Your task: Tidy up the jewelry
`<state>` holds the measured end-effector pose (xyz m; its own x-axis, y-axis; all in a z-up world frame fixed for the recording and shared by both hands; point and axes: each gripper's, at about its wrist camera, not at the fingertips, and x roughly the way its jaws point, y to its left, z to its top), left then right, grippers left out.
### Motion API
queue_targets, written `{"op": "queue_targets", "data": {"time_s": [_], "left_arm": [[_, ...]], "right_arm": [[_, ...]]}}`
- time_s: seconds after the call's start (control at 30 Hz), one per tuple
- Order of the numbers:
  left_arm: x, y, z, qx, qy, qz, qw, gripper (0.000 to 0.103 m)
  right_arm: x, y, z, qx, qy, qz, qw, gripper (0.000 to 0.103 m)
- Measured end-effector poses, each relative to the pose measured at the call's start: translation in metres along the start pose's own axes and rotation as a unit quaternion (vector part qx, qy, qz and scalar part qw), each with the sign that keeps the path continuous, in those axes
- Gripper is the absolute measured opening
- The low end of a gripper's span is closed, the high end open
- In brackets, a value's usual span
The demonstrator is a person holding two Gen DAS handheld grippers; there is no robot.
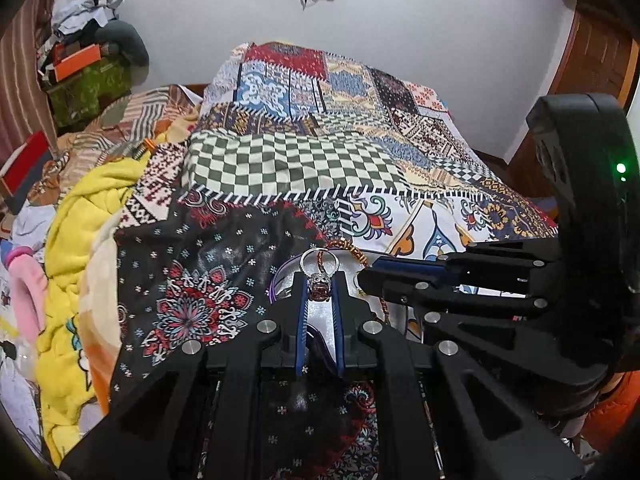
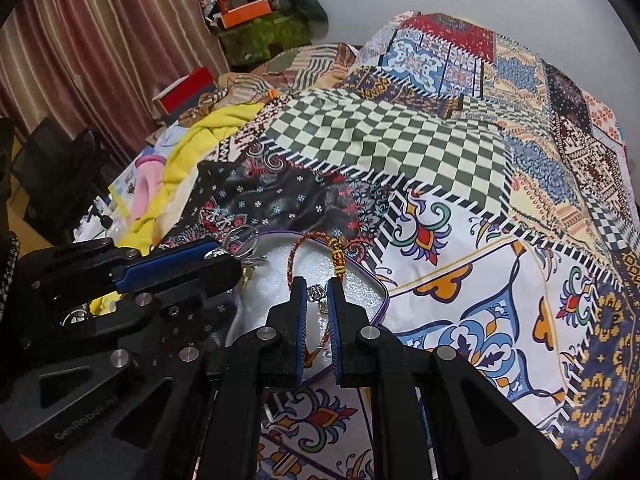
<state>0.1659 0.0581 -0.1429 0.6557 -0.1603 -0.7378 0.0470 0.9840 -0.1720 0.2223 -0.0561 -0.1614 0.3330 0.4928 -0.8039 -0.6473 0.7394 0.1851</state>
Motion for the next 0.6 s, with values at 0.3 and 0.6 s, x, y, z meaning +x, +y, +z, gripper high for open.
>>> {"op": "queue_targets", "data": {"time_s": [0.3, 0.6], "left_arm": [[0.017, 0.002, 0.001, -0.003, 0.015, -0.002, 0.9999, 0.010], [0.007, 0.001, 0.004, 0.002, 0.005, 0.004, 1.0000, 0.010]], "right_arm": [[0.005, -0.002, -0.005, -0.007, 0.011, 0.005, 1.000, 0.009], [0.002, 0.003, -0.005, -0.013, 0.021, 0.008, 1.000, 0.009]]}}
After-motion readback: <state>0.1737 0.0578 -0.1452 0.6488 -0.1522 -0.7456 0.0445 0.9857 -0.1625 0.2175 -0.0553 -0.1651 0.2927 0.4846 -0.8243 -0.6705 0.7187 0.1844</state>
